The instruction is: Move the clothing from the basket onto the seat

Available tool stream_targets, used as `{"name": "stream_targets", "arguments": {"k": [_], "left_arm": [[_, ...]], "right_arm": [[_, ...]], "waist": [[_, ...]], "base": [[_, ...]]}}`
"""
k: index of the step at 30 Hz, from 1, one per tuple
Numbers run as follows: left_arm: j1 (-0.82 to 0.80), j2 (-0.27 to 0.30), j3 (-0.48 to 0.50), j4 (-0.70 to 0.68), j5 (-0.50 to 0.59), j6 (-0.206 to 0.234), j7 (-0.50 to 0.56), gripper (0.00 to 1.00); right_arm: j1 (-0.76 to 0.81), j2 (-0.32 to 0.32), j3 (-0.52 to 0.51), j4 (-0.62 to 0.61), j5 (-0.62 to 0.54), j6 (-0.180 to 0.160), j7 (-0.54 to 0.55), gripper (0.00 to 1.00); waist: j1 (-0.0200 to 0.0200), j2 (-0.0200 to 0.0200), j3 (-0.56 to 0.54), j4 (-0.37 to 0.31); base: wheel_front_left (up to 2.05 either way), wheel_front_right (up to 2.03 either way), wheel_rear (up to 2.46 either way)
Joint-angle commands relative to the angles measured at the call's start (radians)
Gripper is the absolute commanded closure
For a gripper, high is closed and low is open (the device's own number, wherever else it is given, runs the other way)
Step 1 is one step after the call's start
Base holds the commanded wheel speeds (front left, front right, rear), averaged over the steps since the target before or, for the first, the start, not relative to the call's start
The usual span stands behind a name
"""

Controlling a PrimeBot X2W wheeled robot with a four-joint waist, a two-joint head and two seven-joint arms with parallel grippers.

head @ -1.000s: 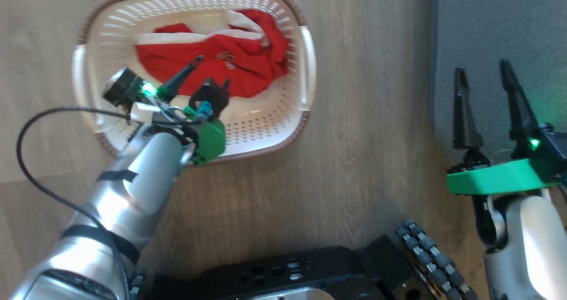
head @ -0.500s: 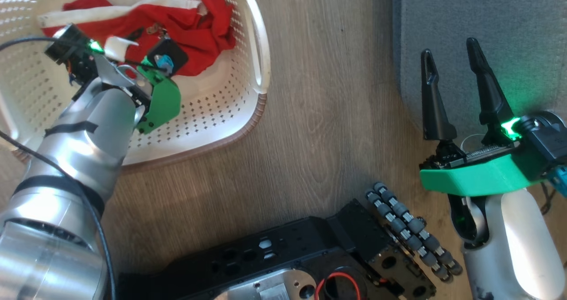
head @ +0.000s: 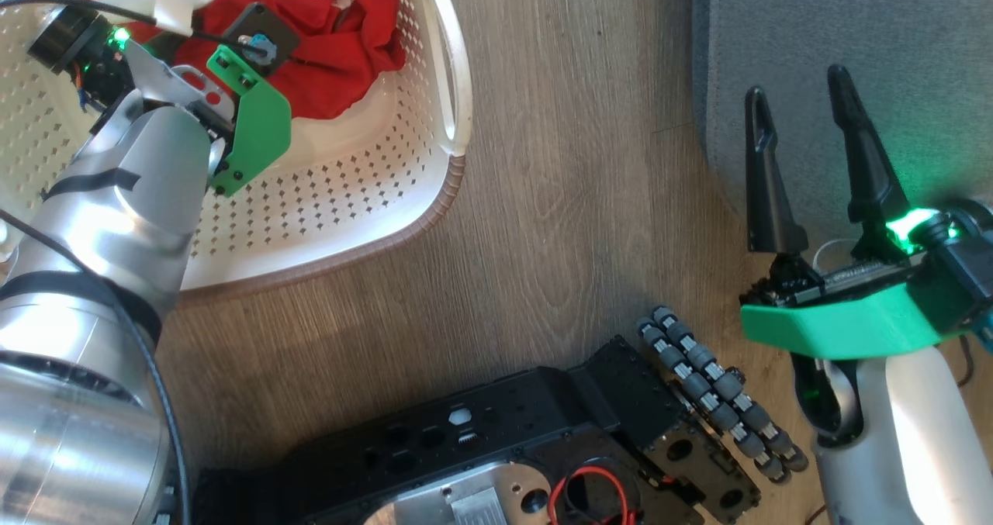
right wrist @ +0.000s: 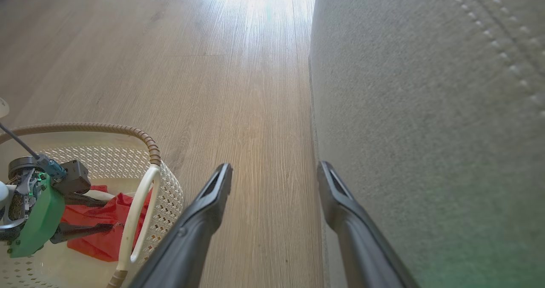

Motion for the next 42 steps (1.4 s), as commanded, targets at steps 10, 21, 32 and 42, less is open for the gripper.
{"name": "stream_targets", "arguments": {"k": [10, 21, 32, 42], "left_arm": [[0.021, 0.028, -0.002, -0.004, -0.032, -0.03, 0.152, 0.0], [0.03, 0.022, -0.023, -0.004, -0.053, -0.065, 0.244, 1.0], [0.024, 0.015, -0.024, -0.004, -0.089, -0.07, 0.176, 1.0], [0.044, -0.013, 0.019, -0.004, -0.158, -0.018, 0.087, 1.0]], "right_arm": [[0.115, -0.01, 0.028, -0.014, -0.022, 0.0, 0.003, 0.0], [0.1, -0.01, 0.017, -0.022, -0.036, 0.0, 0.003, 0.0], [0.043, -0.01, 0.019, -0.016, -0.043, 0.0, 0.003, 0.0], [-0.036, -0.01, 0.017, 0.004, -0.056, 0.0, 0.003, 0.0]], "waist": [[0.0, 0.0, 0.012, 0.013], [0.0, 0.0, 0.018, 0.034], [0.0, 0.0, 0.008, 0.055], [0.0, 0.0, -0.086, 0.084]], "base": [[0.0, 0.0, 0.0], [0.0, 0.0, 0.0], [0.0, 0.0, 0.0], [0.0, 0.0, 0.0]]}}
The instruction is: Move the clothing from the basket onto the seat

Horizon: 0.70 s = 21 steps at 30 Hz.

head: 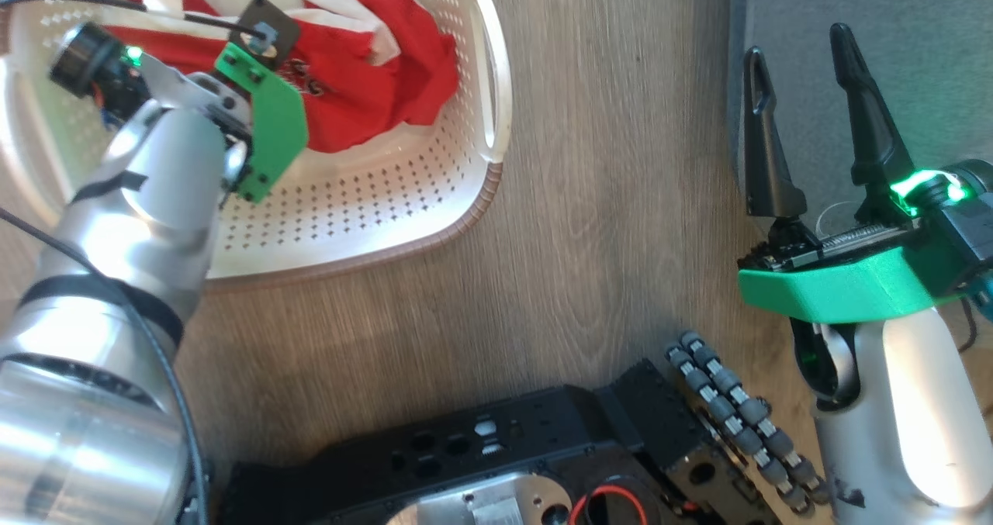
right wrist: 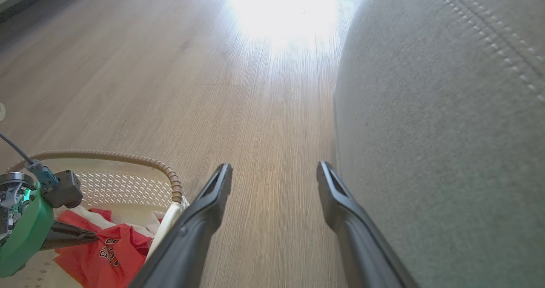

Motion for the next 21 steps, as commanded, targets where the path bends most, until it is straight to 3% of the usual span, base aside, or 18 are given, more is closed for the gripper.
{"name": "stream_targets", "arguments": {"k": [1, 15, 21], "left_arm": [[0.047, 0.003, 0.019, -0.009, -0.013, 0.011, -0.031, 1.0], [0.218, -0.058, 0.074, -0.009, -0.122, 0.035, -0.274, 1.0], [0.292, -0.074, 0.114, -0.071, -0.181, 0.047, -0.313, 1.0]], "right_arm": [[0.042, -0.009, 0.015, -0.014, -0.017, 0.0, 0.001, 0.0], [0.071, -0.009, 0.031, 0.072, -0.043, 0.0, 0.001, 0.0], [0.1, -0.018, 0.028, 0.102, -0.033, 0.0, 0.001, 0.0]], "waist": [[-0.0001, 0.0, -0.059, 0.025], [-0.0001, 0.0, -0.365, 0.095], [-0.0001, 0.0, -0.499, 0.125]], "base": [[0.0, 0.0, 0.0], [0.0, 0.0, 0.0], [0.0, 0.0, 0.0]]}}
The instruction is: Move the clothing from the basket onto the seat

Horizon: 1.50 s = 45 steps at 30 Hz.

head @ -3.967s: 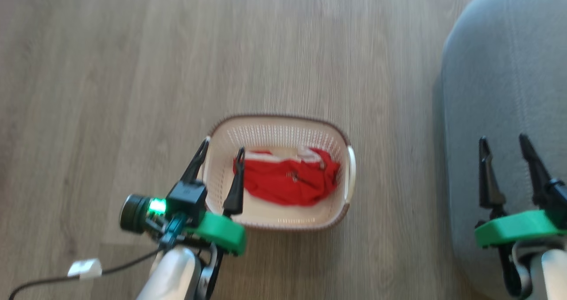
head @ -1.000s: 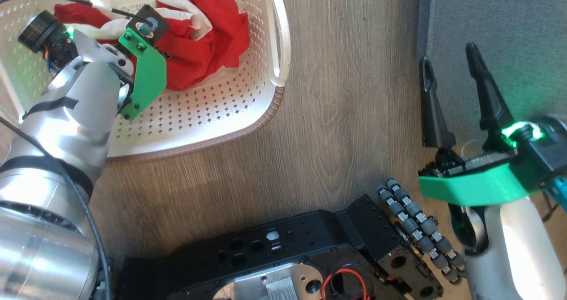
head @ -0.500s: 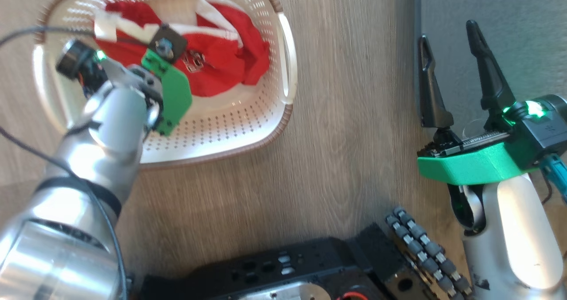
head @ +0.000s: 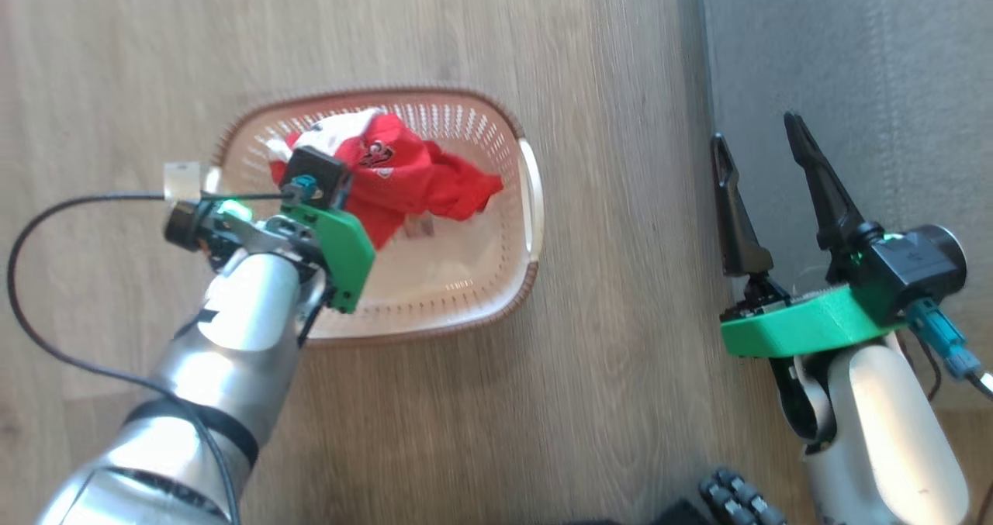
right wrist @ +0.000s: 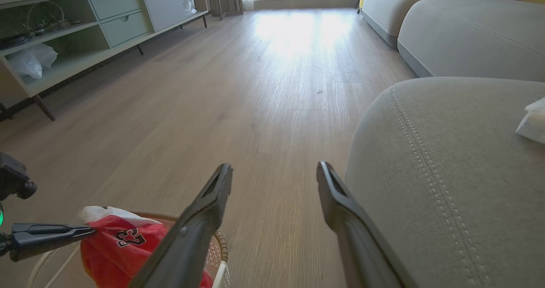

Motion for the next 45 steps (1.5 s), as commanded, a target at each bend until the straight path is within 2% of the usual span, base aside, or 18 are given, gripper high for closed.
{"name": "stream_targets", "arguments": {"k": [1, 4, 15, 25, 26, 28, 29, 37, 45], "left_arm": [[0.015, 0.013, 0.029, -0.05, -0.009, 0.009, -0.013, 1.0], [0.067, 0.012, 0.076, -0.193, -0.036, 0.023, -0.014, 1.0], [0.21, 0.024, 0.213, -0.547, -0.016, 0.042, -0.014, 1.0], [0.314, 0.014, 0.329, -0.921, 0.039, 0.028, -0.014, 1.0], [0.314, 0.014, 0.329, -0.921, 0.039, 0.028, -0.014, 1.0], [0.327, 0.007, 0.354, -1.035, 0.039, 0.027, -0.014, 1.0], [0.327, 0.007, 0.354, -1.035, 0.039, 0.027, -0.014, 1.0], [0.346, 0.002, 0.356, -1.289, -0.006, 0.037, -0.014, 1.0], [0.372, 0.002, 0.26, -1.349, -0.032, 0.019, -0.014, 1.0]], "right_arm": [[0.033, -0.013, 0.018, -0.024, 0.007, 0.0, 0.001, 0.0], [0.046, -0.017, 0.008, -0.012, 0.02, 0.0, 0.001, 0.0], [0.079, -0.011, -0.014, 0.017, 0.075, 0.0, 0.001, 0.0], [0.121, -0.008, -0.018, 0.025, 0.089, 0.0, 0.001, 0.0], [0.121, -0.008, -0.018, 0.025, 0.089, 0.0, 0.001, 0.0], [0.136, -0.007, -0.016, 0.026, 0.092, 0.0, 0.001, 0.0], [0.136, -0.007, -0.016, 0.026, 0.092, 0.0, 0.001, 0.0], [0.152, -0.005, -0.014, 0.025, 0.094, 0.0, 0.001, 0.0], [0.167, -0.005, -0.017, 0.022, 0.09, 0.0, 0.001, 0.0]], "waist": [[0.0001, -0.0001, -0.086, 0.037], [0.0001, -0.0001, -0.147, 0.064], [0.0001, -0.0001, -0.306, 0.117], [0.0001, -0.0001, -0.414, 0.139], [0.0001, -0.0001, -0.414, 0.139], [0.0001, -0.0001, -0.441, 0.147], [0.0001, -0.0001, -0.441, 0.147], [0.0001, -0.0001, -0.482, 0.157], [0.0001, -0.0001, -0.497, 0.171]], "base": [[0.0, 0.0, 0.0], [0.0, 0.0, 0.0], [0.0, 0.0, 0.0], [0.0, 0.0, 0.0], [0.0, 0.0, 0.0], [0.0, 0.0, 0.0], [0.0, 0.0, 0.0], [0.0, 0.0, 0.0], [0.0, 0.0, 0.0]]}}
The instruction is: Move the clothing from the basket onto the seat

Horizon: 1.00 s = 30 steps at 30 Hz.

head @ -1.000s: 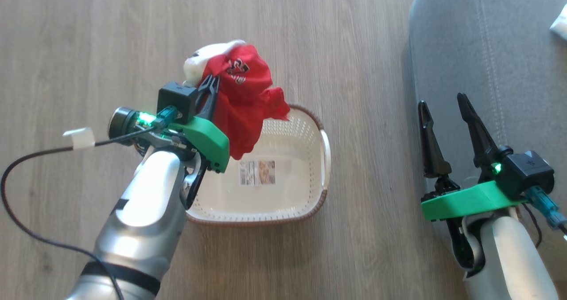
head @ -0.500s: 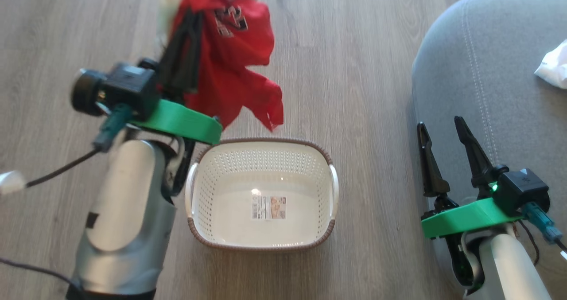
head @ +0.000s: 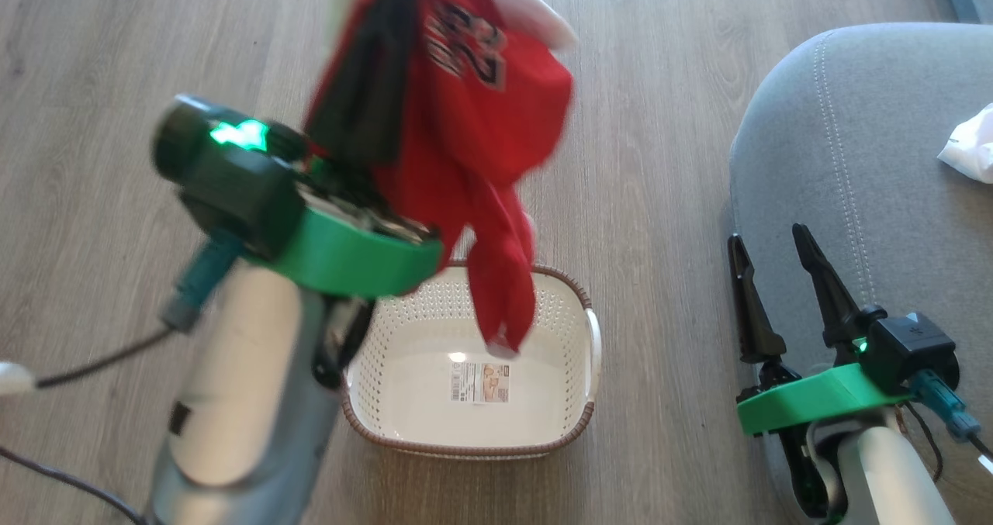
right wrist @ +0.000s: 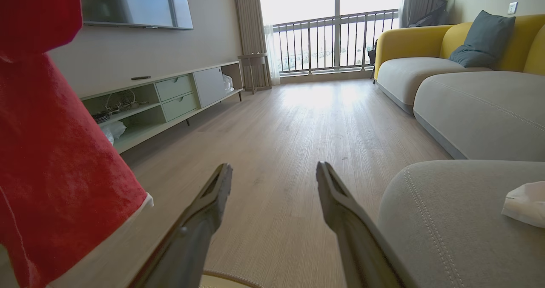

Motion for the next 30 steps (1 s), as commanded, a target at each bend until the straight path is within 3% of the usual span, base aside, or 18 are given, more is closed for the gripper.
{"name": "stream_targets", "arguments": {"k": [1, 8, 22, 26, 30], "left_arm": [[0.001, 0.013, 0.006, -0.04, 0.011, -0.009, -0.004, 1.0], [0.046, 0.012, -0.082, -0.066, 0.0, -0.016, -0.004, 1.0], [0.062, 0.012, -0.108, -0.104, 0.005, -0.001, -0.004, 1.0], [0.063, 0.012, -0.113, -0.1, 0.018, -0.005, -0.004, 1.0], [0.062, 0.012, -0.123, -0.09, 0.043, -0.01, -0.004, 1.0]], "right_arm": [[-0.007, 0.005, 0.023, -0.037, 0.002, 0.0, 0.0, 0.0], [-0.008, 0.005, 0.022, -0.042, -0.003, 0.0, 0.0, 0.0], [-0.006, -0.006, 0.037, -0.035, -0.004, 0.0, 0.0, 0.0], [-0.009, -0.056, 0.102, -0.049, -0.016, 0.0, 0.0, 0.0], [-0.026, -0.16, 0.25, -0.081, -0.023, 0.0, 0.0, 0.0]], "waist": [[0.0001, -0.0001, 0.0, 0.001], [0.0001, -0.0001, 0.003, 0.005], [0.0001, -0.0001, -0.013, -0.005], [0.0001, -0.0001, -0.019, -0.008], [0.0001, -0.0001, -0.023, -0.01]], "base": [[0.0, 0.0, 0.0], [0.0, 0.0, 0.0], [0.0, 0.0, 0.0], [0.0, 0.0, 0.0], [0.0, 0.0, 0.0]]}}
